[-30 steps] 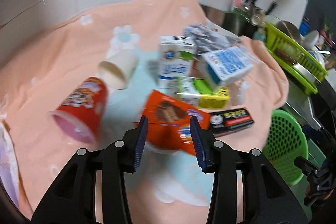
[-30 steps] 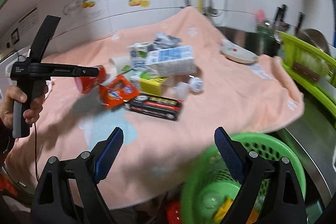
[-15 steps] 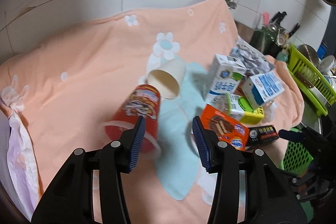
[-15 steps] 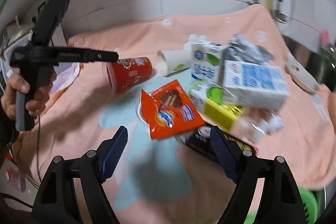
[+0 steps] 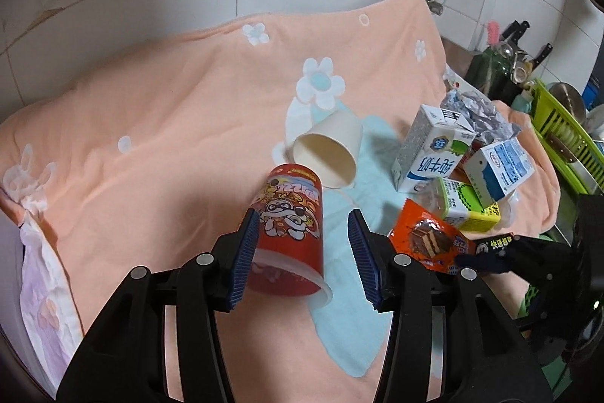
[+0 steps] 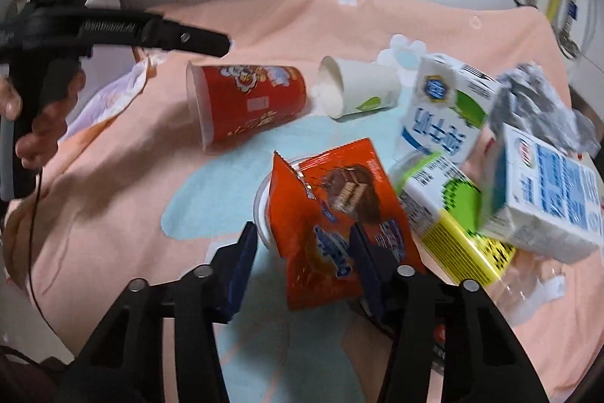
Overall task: Collect trash
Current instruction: 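Grasp the red paper cup with left tool while right tool grasps orange wafer wrapper, then carry the orange wrapper into the green basket and release it with right tool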
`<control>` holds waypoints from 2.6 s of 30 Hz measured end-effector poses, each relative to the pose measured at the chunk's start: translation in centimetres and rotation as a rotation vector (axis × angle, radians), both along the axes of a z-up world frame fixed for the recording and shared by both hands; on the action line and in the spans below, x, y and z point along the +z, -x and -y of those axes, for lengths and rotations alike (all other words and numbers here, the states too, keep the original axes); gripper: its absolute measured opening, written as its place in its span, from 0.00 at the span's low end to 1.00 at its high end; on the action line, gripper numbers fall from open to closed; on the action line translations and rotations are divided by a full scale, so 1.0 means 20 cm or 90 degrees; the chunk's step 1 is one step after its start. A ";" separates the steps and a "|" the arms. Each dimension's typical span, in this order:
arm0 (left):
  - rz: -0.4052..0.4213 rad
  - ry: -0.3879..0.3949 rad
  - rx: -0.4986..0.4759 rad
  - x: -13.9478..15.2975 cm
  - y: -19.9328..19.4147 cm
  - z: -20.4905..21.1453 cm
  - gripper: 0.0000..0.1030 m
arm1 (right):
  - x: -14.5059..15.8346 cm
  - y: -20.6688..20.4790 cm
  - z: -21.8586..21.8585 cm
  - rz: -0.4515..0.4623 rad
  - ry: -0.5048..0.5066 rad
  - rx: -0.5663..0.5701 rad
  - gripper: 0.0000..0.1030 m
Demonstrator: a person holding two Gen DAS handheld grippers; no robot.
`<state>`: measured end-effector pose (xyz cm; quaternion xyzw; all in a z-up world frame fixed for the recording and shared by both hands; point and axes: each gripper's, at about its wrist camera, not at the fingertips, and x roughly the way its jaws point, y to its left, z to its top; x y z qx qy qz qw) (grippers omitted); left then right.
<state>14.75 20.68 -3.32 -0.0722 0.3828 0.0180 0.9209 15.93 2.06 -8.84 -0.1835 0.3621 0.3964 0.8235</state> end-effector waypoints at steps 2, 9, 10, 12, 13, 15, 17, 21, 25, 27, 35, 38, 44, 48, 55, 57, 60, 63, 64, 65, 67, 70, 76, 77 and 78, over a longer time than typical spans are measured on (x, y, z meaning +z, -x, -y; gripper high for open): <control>-0.010 0.000 -0.003 -0.01 -0.03 -0.01 0.57 | -0.02 0.00 -0.04 0.008 0.016 0.008 0.43; -0.045 -0.008 -0.014 -0.07 -0.17 -0.02 0.69 | -0.05 0.02 -0.09 0.036 0.051 0.012 0.19; -0.050 -0.012 -0.021 -0.08 -0.19 -0.02 0.70 | -0.05 0.02 -0.09 0.035 0.048 0.013 0.12; -0.063 -0.025 -0.019 -0.10 -0.22 -0.02 0.70 | -0.04 0.03 -0.08 0.037 0.043 0.015 0.09; -0.071 -0.024 -0.020 -0.12 -0.23 -0.02 0.70 | -0.04 0.04 -0.07 0.039 0.040 0.017 0.08; -0.087 -0.007 -0.023 -0.15 -0.26 -0.04 0.70 | -0.02 0.05 -0.06 0.043 0.033 0.016 0.07; -0.100 0.012 -0.022 -0.18 -0.28 -0.06 0.70 | 0.00 0.06 -0.05 0.047 0.021 0.012 0.07; -0.121 0.033 -0.019 -0.22 -0.31 -0.09 0.70 | 0.06 0.10 -0.01 0.048 -0.013 0.003 0.06; -0.134 0.032 -0.023 -0.25 -0.33 -0.09 0.70 | 0.13 0.15 0.05 0.054 -0.044 -0.009 0.06; -0.140 0.025 -0.026 -0.26 -0.34 -0.08 0.70 | 0.17 0.17 0.08 0.057 -0.060 -0.018 0.06; -0.153 0.006 -0.034 -0.30 -0.38 -0.05 0.69 | 0.26 0.31 0.21 0.081 -0.088 -0.042 0.06; -0.156 0.001 -0.041 -0.31 -0.37 -0.04 0.67 | 0.28 0.36 0.26 0.084 -0.092 -0.053 0.06; -0.177 -0.007 -0.050 -0.33 -0.39 -0.02 0.68 | 0.28 0.44 0.40 0.098 -0.085 -0.095 0.06; -0.179 -0.010 -0.051 -0.33 -0.40 -0.02 0.68 | 0.24 0.47 0.52 0.087 -0.081 -0.144 0.06; -0.165 -0.027 -0.040 -0.32 -0.39 0.00 0.66 | 0.18 0.53 0.72 0.068 -0.076 -0.224 0.06; -0.155 -0.027 -0.034 -0.31 -0.37 0.00 0.66 | 0.17 0.55 0.78 0.064 -0.080 -0.244 0.06; -0.146 -0.016 -0.020 -0.30 -0.32 -0.01 0.65 | 0.15 0.57 0.85 0.065 -0.077 -0.280 0.07; -0.126 -0.003 -0.011 -0.25 -0.26 -0.02 0.65 | 0.11 0.59 0.91 0.061 -0.073 -0.306 0.07; -0.117 0.002 -0.011 -0.22 -0.22 -0.02 0.65 | 0.10 0.60 0.93 0.058 -0.072 -0.312 0.07; -0.109 0.005 -0.011 -0.20 -0.20 -0.02 0.65 | 0.09 0.61 0.95 0.055 -0.073 -0.319 0.07; -0.089 0.013 -0.014 -0.14 -0.14 -0.01 0.65 | 0.06 0.62 0.99 0.050 -0.075 -0.333 0.07; -0.058 0.026 -0.024 -0.04 -0.04 0.03 0.65 | 0.03 0.63 1.05 0.043 -0.080 -0.360 0.07; -0.008 0.030 -0.085 0.13 0.10 0.23 0.65 | -0.01 0.63 1.22 0.038 -0.092 -0.422 0.08; -0.002 0.032 -0.100 0.15 0.12 0.28 0.65 | -0.01 0.63 1.25 0.037 -0.094 -0.432 0.08; 0.002 0.033 -0.110 0.16 0.12 0.32 0.65 | -0.02 0.62 1.27 0.036 -0.094 -0.439 0.08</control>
